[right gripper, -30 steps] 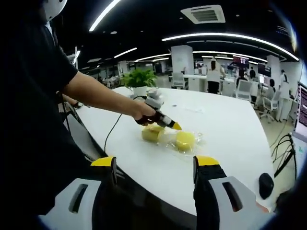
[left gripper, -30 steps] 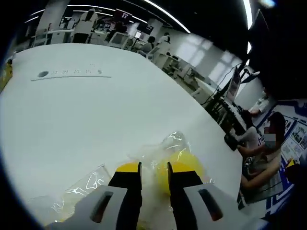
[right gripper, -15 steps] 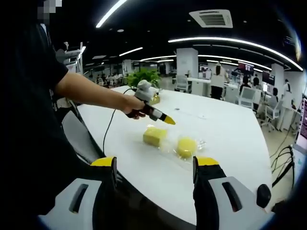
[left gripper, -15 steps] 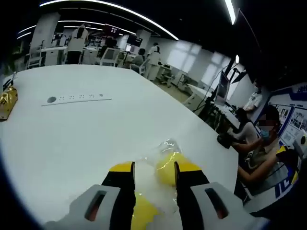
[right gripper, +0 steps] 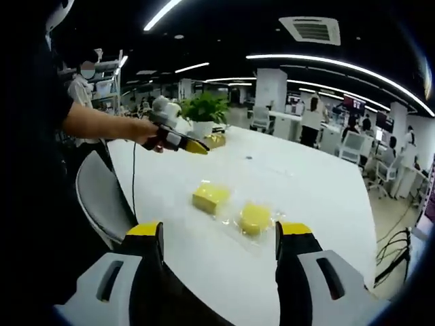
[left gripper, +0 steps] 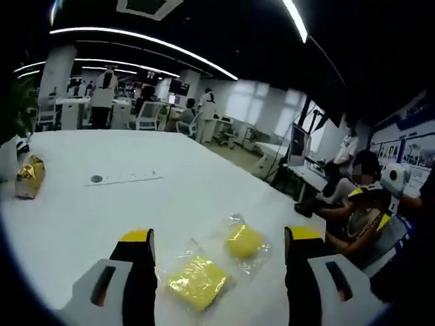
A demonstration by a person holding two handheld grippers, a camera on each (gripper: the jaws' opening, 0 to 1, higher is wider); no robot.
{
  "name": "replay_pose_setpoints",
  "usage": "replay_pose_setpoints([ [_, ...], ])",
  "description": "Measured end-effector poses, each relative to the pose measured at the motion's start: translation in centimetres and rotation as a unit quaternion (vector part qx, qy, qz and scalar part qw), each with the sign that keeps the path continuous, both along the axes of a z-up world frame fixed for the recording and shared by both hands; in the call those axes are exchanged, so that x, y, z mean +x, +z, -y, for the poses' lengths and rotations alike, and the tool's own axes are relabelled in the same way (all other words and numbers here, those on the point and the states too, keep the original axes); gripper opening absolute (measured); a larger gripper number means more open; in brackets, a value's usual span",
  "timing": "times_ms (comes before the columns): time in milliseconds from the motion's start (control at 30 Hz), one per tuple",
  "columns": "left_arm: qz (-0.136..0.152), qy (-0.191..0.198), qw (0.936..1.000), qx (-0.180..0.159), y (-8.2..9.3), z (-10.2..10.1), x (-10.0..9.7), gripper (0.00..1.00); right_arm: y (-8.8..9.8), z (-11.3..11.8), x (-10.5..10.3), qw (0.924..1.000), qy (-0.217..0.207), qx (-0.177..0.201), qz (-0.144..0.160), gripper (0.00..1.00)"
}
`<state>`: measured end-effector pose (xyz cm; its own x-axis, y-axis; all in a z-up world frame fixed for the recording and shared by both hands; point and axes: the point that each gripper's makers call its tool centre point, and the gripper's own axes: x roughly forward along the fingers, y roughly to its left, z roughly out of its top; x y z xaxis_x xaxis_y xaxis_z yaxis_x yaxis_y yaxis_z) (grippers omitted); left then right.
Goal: Compare the silicone blocks by pressing each to a similar depth, holding the contact briefly, and releasing to observe deformation and rebound differences across the visible hardness samples.
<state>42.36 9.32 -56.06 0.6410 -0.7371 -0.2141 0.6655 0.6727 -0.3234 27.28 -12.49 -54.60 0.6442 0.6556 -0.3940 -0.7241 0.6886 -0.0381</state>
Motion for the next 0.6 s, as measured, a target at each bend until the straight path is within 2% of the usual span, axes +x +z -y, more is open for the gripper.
replay_pose_setpoints([
  [33,0.011,-0.005,0.9999,-0.001,0.4,-0.1,-0.4,0.83,0.1,0.0,0.2,1.0,-0.001,0.002,0.001,0.61],
  [133,0.053,-0.025,0.9972,0.047,0.4,-1.3,-1.9,0.88,0.5,0.0,1.1,0.9999,-0.011,0.012,0.004,0.62],
  [233,0.048,-0.028,0.9982,0.023,1.3,-2.2,-3.7,0.96,0.7,-0.1,1.5,0.9998,-0.014,0.015,0.005,0.63],
  [267,0.065,-0.035,0.9971,0.017,2.1,-2.2,-4.8,0.99,0.8,-0.2,1.5,0.9998,-0.014,0.015,0.007,0.65],
  [300,0.081,-0.042,0.9954,0.029,2.5,-2.3,-5.5,0.99,0.9,-0.2,1.5,0.9997,-0.014,0.015,0.01,0.66],
  [333,0.097,-0.058,0.9916,0.062,2.3,-2.5,-6.7,0.99,1.0,-0.2,1.6,0.9997,-0.013,0.017,0.012,0.67],
  [433,0.102,-0.072,0.9861,0.11,1.7,-2.7,-9.0,0.99,0.9,-0.2,1.9,0.9996,-0.02,0.021,0.007,0.7],
  [600,0.092,-0.08,0.9883,0.092,2.6,-2.0,-12.1,0.99,0.9,-0.9,1.9,0.9994,-0.015,0.033,0.002,0.78],
])
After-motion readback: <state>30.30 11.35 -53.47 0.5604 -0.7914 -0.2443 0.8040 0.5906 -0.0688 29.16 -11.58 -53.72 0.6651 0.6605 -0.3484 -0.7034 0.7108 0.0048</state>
